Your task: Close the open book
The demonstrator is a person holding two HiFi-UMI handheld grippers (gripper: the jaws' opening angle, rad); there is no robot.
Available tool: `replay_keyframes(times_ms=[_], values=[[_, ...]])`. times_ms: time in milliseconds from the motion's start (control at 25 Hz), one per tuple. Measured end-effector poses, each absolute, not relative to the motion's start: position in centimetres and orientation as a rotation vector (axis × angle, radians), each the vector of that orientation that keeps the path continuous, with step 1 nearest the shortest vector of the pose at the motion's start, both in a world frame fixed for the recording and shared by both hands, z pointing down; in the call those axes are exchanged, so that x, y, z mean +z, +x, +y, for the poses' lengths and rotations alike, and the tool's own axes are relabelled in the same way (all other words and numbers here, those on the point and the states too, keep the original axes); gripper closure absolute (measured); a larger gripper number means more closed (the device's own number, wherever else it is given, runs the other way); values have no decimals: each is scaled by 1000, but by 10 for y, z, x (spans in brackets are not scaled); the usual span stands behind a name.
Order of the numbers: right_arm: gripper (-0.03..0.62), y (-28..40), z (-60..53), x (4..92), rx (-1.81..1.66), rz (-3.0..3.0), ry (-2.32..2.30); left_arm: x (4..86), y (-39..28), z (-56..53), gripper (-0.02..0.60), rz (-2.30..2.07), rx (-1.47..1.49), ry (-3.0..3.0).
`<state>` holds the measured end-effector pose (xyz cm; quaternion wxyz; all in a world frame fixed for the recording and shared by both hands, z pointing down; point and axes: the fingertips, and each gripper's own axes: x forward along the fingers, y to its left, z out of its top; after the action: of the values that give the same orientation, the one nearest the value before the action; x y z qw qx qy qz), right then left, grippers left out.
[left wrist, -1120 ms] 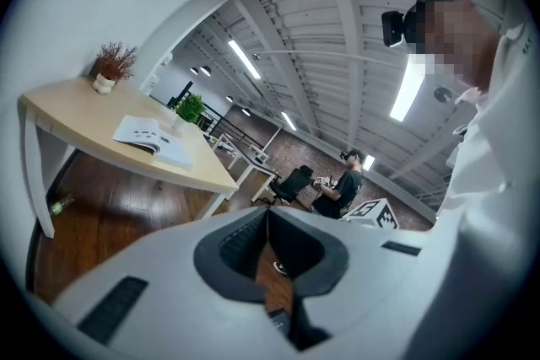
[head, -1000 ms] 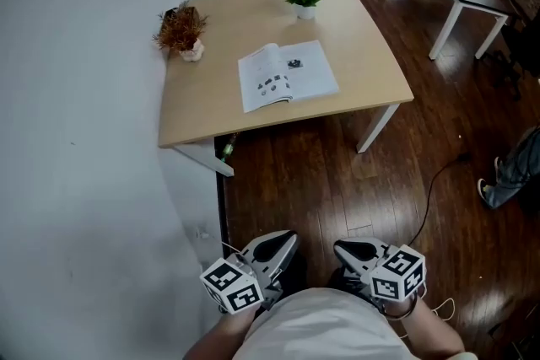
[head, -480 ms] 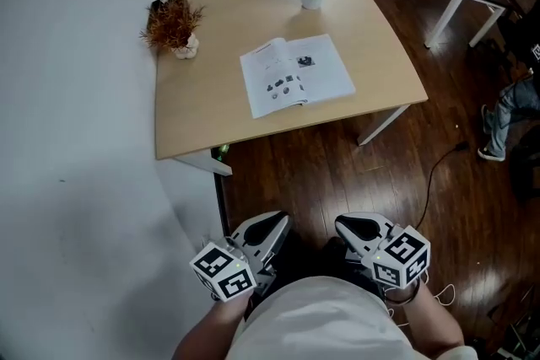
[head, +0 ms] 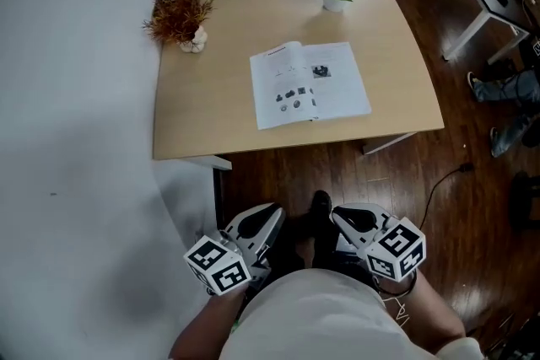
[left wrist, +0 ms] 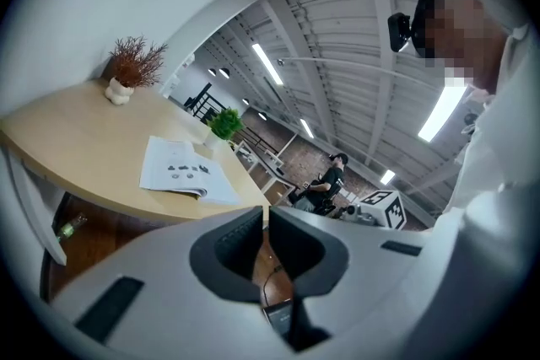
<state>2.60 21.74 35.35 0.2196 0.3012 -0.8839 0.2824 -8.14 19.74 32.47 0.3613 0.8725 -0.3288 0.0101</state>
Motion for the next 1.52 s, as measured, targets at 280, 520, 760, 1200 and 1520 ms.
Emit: replay_keyframes(times_ms=[280, 520, 760, 1200, 1520], values=[[592, 44, 147, 348, 514, -2452, 710, 323, -54, 141, 581, -939, 25, 2217], [592, 41, 109, 352, 277, -2440, 606, 334, -48, 118, 581, -991, 45, 2187], [592, 24, 88, 364, 150, -2395, 569, 348, -61, 99, 581, -978, 50, 2160], [537, -51, 44, 422, -218, -2208, 439, 387, -104, 67, 581, -894, 94, 2152], [534, -87, 13, 470, -406, -2044, 328, 423, -125, 53, 581, -911, 214, 2166]])
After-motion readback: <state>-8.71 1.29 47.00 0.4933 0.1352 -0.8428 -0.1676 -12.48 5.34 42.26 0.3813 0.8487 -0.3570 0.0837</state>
